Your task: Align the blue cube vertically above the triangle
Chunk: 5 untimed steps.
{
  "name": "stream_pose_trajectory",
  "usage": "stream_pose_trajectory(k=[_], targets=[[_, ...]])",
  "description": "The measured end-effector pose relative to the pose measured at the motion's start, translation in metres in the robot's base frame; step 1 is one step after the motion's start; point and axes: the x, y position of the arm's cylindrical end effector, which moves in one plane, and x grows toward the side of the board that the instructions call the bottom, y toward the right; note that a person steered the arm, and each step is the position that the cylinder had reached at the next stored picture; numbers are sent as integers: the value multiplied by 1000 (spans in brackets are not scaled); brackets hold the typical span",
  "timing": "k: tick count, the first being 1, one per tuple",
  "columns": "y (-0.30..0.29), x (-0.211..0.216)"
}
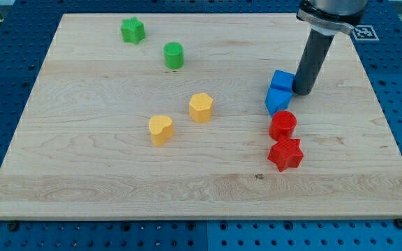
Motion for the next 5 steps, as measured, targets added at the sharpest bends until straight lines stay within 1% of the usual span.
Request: stream_pose_trajectory(k=[1, 3, 4, 5], targets=[[-11, -6], [-11, -13], [-20, -65], [-83, -119]])
